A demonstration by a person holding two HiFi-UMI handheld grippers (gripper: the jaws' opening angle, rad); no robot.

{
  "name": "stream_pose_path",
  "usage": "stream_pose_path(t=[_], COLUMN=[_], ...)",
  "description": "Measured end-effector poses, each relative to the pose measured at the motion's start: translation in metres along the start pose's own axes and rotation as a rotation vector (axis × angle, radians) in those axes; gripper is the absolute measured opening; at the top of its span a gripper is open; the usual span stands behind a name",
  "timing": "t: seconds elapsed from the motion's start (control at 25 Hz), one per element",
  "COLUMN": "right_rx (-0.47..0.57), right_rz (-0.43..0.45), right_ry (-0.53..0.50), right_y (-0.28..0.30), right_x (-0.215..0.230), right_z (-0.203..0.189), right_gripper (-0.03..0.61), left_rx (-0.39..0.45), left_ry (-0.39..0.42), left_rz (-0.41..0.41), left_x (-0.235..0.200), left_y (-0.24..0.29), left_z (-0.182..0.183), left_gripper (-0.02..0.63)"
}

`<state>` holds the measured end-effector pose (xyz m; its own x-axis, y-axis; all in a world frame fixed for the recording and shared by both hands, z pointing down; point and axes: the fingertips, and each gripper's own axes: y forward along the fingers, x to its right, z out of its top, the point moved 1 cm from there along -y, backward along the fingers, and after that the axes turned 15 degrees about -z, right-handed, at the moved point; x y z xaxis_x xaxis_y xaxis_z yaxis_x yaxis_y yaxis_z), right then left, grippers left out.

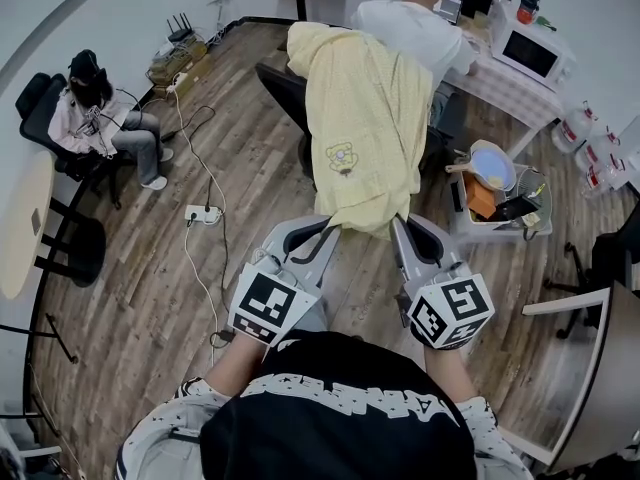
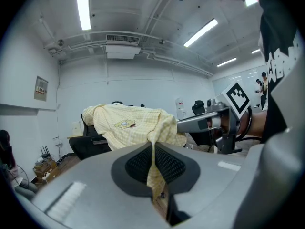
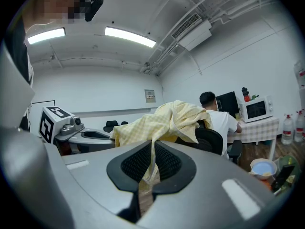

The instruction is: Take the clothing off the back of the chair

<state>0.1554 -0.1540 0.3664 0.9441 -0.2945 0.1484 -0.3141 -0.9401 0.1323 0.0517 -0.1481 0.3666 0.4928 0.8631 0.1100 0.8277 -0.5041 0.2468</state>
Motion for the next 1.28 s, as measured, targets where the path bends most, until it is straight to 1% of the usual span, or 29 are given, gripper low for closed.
stream_pose_path(t=[0.56,1.04,1.28], right_rx=[0.009,0.020,0.020], right_rz=[0.023,0.004,-0.011], right_ry=[-0.004,0.013,0.008], right_y=[-0.020,-0.032,-0.035], right_x=[-0.009,-0.005,-0.006], right_z=[-0.002,0.002,0.004], right_gripper=[0.031,0.031,0.031], left_rx=[0.007,0.003,0.005], left_ry=[0.021,0.041,0.035], left_rz=[0.026,0.035,0.016], left_x=[0.017,0.030,0.031], left_y=[-0.014,-0.020,-0.020], left_z=[0.005,0.013,0.011], left_gripper=[0.012,0.012,0.012])
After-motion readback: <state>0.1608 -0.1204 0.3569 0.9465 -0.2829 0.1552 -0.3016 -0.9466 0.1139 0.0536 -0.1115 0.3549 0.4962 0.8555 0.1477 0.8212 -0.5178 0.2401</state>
